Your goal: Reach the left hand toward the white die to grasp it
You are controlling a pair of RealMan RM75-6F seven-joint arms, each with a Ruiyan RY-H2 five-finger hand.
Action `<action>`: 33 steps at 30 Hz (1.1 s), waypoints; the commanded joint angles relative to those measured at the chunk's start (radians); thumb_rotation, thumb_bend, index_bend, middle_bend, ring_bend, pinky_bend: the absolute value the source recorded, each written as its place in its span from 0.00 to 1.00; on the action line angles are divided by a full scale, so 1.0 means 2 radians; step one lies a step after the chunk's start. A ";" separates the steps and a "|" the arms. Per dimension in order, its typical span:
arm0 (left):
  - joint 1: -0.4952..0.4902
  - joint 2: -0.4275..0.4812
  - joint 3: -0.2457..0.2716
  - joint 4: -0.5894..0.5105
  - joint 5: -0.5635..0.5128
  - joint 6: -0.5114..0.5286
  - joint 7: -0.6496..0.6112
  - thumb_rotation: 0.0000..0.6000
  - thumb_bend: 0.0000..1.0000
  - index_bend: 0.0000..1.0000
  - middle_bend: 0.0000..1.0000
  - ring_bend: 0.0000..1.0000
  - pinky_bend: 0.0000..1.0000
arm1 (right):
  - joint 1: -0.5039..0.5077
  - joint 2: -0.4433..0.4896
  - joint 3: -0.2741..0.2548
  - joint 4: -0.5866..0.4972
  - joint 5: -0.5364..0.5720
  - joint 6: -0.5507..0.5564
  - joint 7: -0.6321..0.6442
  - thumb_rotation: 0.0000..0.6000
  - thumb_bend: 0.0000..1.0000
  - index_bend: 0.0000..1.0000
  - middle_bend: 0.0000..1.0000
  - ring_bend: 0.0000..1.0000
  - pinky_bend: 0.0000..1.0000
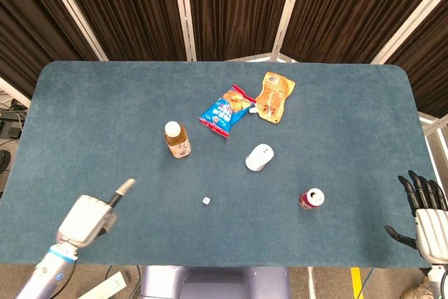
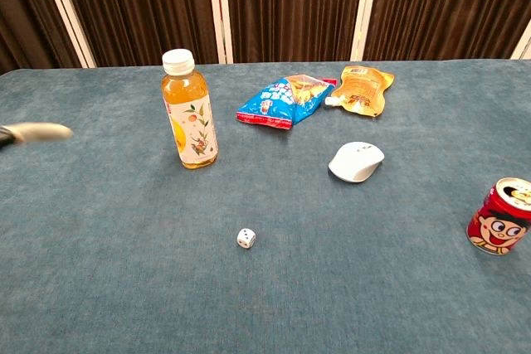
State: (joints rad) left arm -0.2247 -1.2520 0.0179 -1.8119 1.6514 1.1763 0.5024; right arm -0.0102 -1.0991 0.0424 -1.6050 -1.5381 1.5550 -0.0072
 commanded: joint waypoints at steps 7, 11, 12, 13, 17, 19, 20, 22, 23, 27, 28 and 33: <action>-0.103 -0.072 -0.046 -0.048 -0.181 -0.139 0.165 1.00 0.53 0.00 0.86 0.88 0.88 | 0.002 0.006 0.009 0.006 0.017 -0.006 0.020 1.00 0.01 0.06 0.00 0.00 0.00; -0.138 -0.108 -0.055 -0.039 -0.253 -0.150 0.220 1.00 0.54 0.00 0.86 0.88 0.88 | 0.004 0.010 0.012 0.008 0.025 -0.013 0.027 1.00 0.00 0.06 0.00 0.00 0.00; -0.147 -0.116 -0.056 -0.036 -0.269 -0.151 0.230 1.00 0.54 0.00 0.86 0.88 0.88 | 0.005 0.010 0.013 0.008 0.027 -0.014 0.029 1.00 0.01 0.06 0.00 0.00 0.00; -0.155 -0.122 -0.056 -0.033 -0.285 -0.152 0.240 1.00 0.54 0.00 0.86 0.88 0.88 | 0.005 0.010 0.013 0.009 0.029 -0.015 0.030 1.00 0.01 0.06 0.00 0.00 0.00; -0.188 -0.146 -0.053 -0.025 -0.338 -0.154 0.268 1.00 0.58 0.00 0.86 0.88 0.88 | 0.007 0.011 0.017 0.013 0.036 -0.020 0.036 1.00 0.01 0.06 0.00 0.00 0.00; -0.201 -0.156 -0.050 -0.022 -0.353 -0.154 0.271 1.00 0.58 0.00 0.86 0.88 0.88 | 0.005 0.013 0.016 0.013 0.036 -0.018 0.038 1.00 0.01 0.06 0.00 0.00 0.00; -0.206 -0.160 -0.049 -0.020 -0.359 -0.153 0.271 1.00 0.58 0.00 0.86 0.88 0.88 | 0.005 0.014 0.016 0.013 0.037 -0.019 0.039 1.00 0.01 0.06 0.00 0.00 0.00; -0.215 -0.166 -0.047 -0.017 -0.366 -0.152 0.271 1.00 0.58 0.00 0.86 0.88 0.88 | 0.005 0.015 0.016 0.014 0.039 -0.021 0.042 1.00 0.01 0.06 0.00 0.00 0.00; -0.220 -0.171 -0.046 -0.015 -0.371 -0.151 0.271 1.00 0.58 0.00 0.86 0.88 0.88 | 0.005 0.016 0.017 0.015 0.041 -0.021 0.043 1.00 0.01 0.06 0.00 0.00 0.00; -0.233 -0.181 -0.040 -0.012 -0.380 -0.146 0.272 1.00 0.58 0.00 0.86 0.88 0.88 | 0.005 0.017 0.018 0.015 0.043 -0.023 0.046 1.00 0.00 0.06 0.00 0.00 0.00; -0.236 -0.184 -0.037 -0.012 -0.383 -0.143 0.273 1.00 0.58 0.00 0.86 0.88 0.88 | 0.002 0.015 0.013 0.016 0.041 -0.022 0.045 1.00 0.00 0.06 0.00 0.00 0.00; -0.245 -0.188 -0.026 -0.013 -0.391 -0.131 0.273 1.00 0.58 0.00 0.86 0.88 0.88 | -0.001 0.008 0.010 0.023 0.035 -0.015 0.044 1.00 0.01 0.06 0.00 0.00 0.00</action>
State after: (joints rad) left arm -0.7115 -1.6262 -0.0395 -1.8376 0.8714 0.9104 1.0475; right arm -0.0128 -1.0826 0.0622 -1.5596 -1.4685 1.5249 0.0806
